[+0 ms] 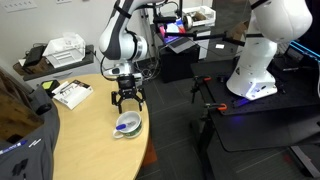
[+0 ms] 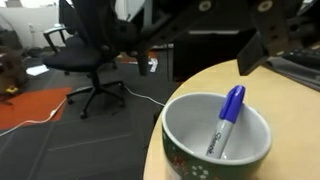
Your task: Put the marker in the mug
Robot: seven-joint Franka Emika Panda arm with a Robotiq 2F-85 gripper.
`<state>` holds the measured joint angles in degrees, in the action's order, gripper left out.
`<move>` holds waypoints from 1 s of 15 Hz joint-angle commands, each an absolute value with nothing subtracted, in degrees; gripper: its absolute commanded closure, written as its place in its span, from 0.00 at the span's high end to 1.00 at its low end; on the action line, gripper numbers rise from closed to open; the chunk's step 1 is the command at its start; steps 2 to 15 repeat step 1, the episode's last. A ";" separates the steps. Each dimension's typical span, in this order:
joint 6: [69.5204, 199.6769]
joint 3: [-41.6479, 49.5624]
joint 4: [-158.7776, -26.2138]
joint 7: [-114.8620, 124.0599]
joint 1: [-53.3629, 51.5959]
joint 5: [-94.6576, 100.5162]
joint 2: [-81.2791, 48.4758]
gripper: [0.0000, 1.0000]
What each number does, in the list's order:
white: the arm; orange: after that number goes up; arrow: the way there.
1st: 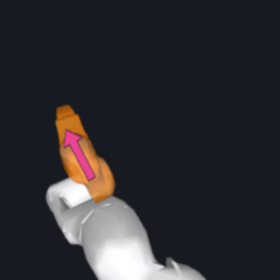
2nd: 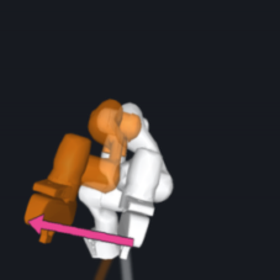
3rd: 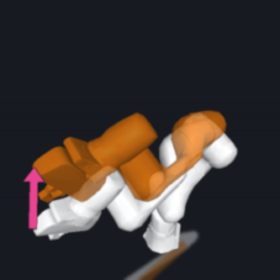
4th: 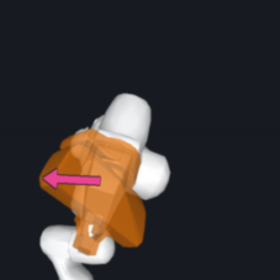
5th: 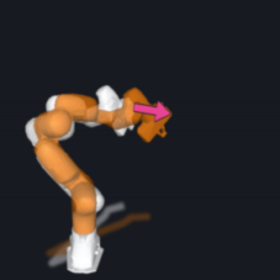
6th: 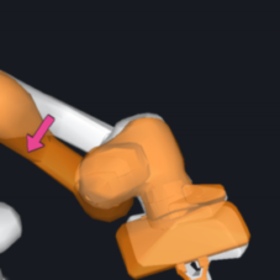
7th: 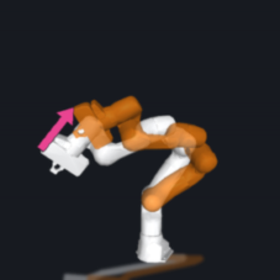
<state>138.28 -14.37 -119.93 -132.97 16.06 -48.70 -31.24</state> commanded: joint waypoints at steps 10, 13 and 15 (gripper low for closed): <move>146.85 -12.38 -125.52 -132.25 11.88 -51.86 -26.93 1.00; 146.85 -12.38 -125.52 -132.25 11.88 -51.86 -26.93 1.00; 146.85 -12.38 -125.52 -132.25 11.88 -51.86 -26.93 1.00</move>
